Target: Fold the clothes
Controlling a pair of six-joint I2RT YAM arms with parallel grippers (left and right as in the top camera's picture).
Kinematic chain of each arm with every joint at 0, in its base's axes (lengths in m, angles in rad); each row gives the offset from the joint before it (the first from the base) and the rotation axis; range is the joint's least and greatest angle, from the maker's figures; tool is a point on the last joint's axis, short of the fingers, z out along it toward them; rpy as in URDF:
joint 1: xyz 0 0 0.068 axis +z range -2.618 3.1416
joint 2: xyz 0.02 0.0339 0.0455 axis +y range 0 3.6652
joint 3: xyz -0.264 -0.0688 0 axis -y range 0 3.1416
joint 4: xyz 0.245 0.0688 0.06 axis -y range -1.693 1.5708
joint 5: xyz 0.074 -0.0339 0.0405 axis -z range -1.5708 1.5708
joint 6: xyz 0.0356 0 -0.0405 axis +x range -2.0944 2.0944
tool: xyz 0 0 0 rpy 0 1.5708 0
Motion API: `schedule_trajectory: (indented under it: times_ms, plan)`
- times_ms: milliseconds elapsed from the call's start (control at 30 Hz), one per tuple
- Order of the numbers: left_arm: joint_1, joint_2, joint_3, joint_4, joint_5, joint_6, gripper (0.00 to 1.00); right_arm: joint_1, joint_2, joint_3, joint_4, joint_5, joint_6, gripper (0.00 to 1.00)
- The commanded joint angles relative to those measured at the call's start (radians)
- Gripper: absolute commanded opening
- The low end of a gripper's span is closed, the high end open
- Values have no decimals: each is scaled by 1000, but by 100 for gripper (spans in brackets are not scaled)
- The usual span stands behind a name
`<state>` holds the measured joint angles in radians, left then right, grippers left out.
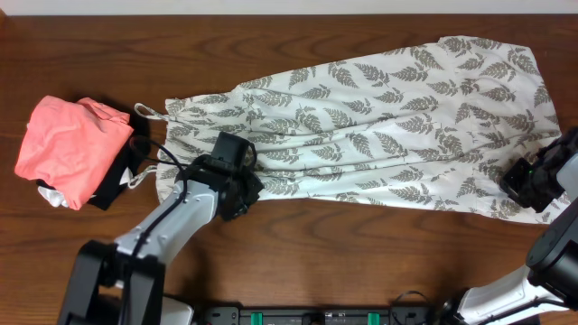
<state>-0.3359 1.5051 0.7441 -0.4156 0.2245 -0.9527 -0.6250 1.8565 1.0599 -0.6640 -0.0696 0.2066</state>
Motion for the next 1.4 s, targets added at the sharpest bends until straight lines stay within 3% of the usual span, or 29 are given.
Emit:
schedule_trajectory:
  times_ms: [0, 267, 600, 933, 1367]
  plan:
    - [-2, -76, 9, 6, -71, 61, 6, -15, 124, -96, 2, 42, 13, 21]
    - [-2, -135, 10, 30, -192, 93, 6, -15, 124, -96, 2, 42, 13, 21]
    - [-1, -19, 10, 158, -196, 111, 6, -15, 124, -96, 2, 42, 13, 21]
    - [-2, 70, 10, 169, -306, 111, 6, -15, 124, -96, 6, 42, 13, 22]
    - [-2, 174, 10, 231, -315, 111, 7, -15, 124, -96, 17, 8, -12, 21]
